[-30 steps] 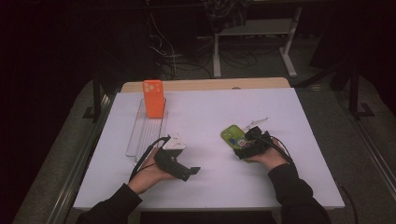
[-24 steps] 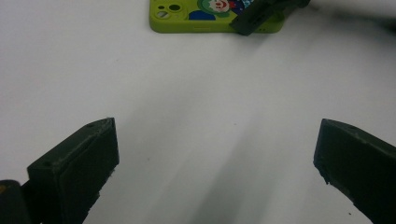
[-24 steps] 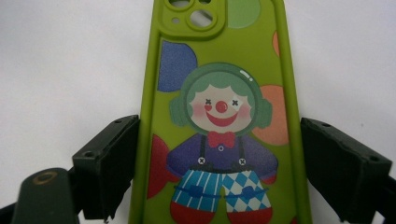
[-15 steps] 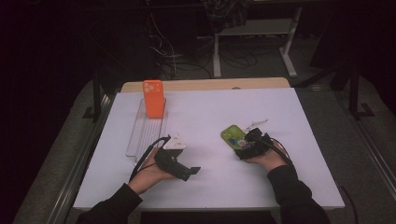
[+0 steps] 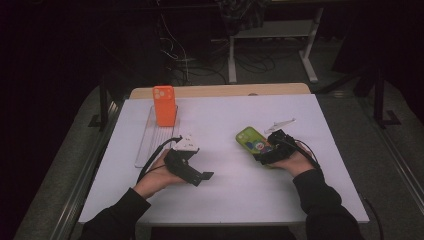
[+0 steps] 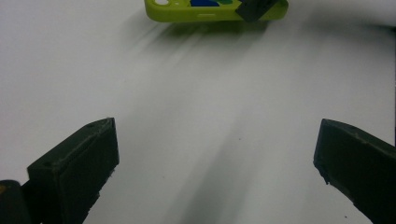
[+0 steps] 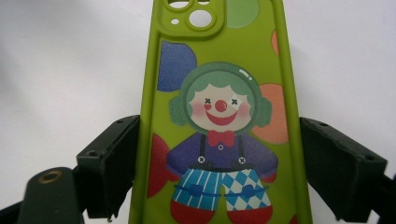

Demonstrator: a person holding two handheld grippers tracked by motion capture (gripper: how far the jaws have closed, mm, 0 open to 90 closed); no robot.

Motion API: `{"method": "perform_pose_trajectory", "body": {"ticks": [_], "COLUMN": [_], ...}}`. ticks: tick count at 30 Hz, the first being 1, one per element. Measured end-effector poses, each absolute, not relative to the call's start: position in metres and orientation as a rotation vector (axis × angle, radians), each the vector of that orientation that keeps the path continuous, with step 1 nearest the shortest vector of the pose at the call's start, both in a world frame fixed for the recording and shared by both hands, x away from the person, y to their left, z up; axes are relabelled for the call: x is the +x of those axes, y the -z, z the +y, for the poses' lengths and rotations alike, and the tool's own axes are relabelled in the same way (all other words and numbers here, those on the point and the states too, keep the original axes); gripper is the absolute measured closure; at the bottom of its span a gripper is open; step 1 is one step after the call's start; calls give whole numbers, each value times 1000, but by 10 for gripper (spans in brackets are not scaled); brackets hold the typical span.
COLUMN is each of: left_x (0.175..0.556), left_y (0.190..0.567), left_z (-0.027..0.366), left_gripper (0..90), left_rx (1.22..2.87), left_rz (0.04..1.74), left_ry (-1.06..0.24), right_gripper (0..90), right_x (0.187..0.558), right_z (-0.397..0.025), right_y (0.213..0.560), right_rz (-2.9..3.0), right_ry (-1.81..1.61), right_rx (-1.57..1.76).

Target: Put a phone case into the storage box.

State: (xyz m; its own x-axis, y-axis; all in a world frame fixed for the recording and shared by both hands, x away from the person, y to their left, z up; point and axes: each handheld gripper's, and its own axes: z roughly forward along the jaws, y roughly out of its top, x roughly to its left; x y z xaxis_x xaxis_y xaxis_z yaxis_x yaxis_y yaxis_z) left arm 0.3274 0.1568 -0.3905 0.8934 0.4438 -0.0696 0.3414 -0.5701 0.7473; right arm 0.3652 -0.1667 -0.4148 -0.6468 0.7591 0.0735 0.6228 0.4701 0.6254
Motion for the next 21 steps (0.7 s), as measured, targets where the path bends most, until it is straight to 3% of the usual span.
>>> {"method": "perform_pose_trajectory", "body": {"ticks": [13,21], "left_x": [355,361], "left_y": [364,354], "left_z": [153,147], "left_gripper": [0,0], "left_rx": [2258,2277], "left_rz": [450,289], "left_ry": [-167,-134], "right_gripper": [151,151], "right_x": [374,369], "right_z": [-170,-154], "right_y": [395,390], "right_rz": [2671,2781], "right_ry": [-1004,-977], "right_rx": [917,711]}}
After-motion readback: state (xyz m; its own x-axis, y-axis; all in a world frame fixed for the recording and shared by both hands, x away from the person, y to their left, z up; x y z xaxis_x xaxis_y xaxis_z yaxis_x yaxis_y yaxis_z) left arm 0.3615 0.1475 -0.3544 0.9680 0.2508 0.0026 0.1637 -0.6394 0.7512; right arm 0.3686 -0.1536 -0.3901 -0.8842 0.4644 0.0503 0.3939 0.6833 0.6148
